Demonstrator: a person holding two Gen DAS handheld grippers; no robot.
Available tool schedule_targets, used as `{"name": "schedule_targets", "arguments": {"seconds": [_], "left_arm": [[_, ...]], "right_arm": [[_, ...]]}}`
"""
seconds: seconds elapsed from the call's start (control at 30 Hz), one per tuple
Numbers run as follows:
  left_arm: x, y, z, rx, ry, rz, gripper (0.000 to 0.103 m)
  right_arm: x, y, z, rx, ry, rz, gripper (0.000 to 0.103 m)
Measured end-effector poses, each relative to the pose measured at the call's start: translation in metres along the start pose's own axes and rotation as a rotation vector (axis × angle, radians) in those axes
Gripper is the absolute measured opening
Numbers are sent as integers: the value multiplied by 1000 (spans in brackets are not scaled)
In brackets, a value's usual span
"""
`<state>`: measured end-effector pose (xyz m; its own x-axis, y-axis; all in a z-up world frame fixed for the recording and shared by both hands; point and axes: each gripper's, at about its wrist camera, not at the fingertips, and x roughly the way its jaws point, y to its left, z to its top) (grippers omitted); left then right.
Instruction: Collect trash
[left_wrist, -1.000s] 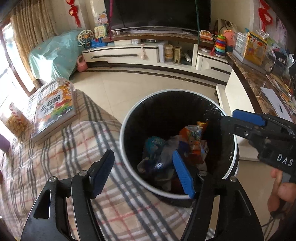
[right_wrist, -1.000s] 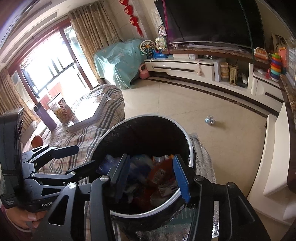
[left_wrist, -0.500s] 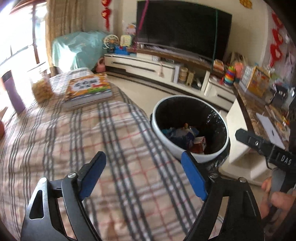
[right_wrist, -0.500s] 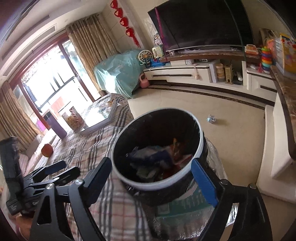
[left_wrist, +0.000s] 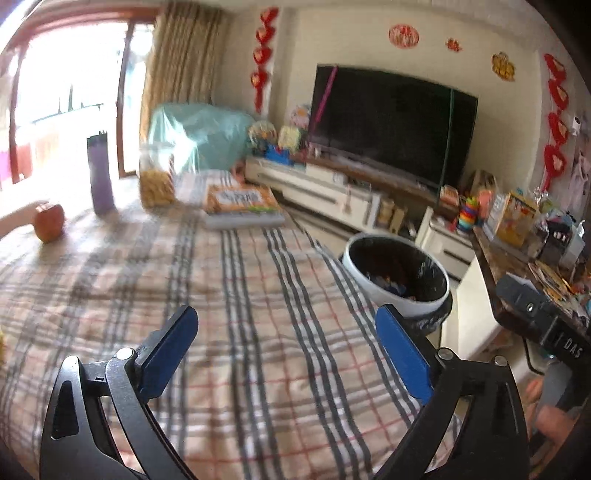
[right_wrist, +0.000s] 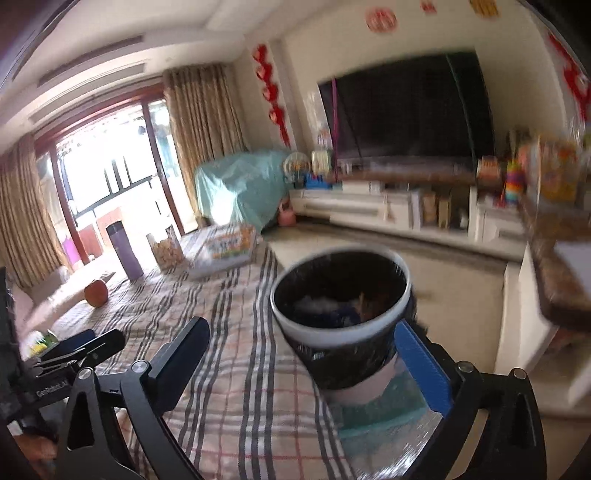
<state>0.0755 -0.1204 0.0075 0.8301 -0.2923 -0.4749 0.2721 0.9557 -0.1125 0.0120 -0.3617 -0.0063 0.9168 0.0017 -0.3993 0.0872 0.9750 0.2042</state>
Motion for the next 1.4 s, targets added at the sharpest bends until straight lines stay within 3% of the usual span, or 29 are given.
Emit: {"name": "schedule_targets", "arguments": {"seconds": [0.13, 0.2, 0.47, 0.77, 1.4], "left_arm": [[-23, 2, -6, 20, -89, 113, 103], [-26, 5, -13, 25, -100, 167, 103], [-42, 22, -39, 17, -140, 246, 103], [-49, 29, -48, 3, -147, 274, 103], [-61, 13, -49, 27, -185, 264, 103]], "right_arm": [[-29, 19, 8, -76, -138, -27, 103], [-29, 25, 4, -86, -137, -32, 103], [-27, 39, -25, -103, -148, -30, 103], [-32, 43, -40, -101, -210, -45, 103], [-33, 42, -46, -85, -192, -37, 103]]}}
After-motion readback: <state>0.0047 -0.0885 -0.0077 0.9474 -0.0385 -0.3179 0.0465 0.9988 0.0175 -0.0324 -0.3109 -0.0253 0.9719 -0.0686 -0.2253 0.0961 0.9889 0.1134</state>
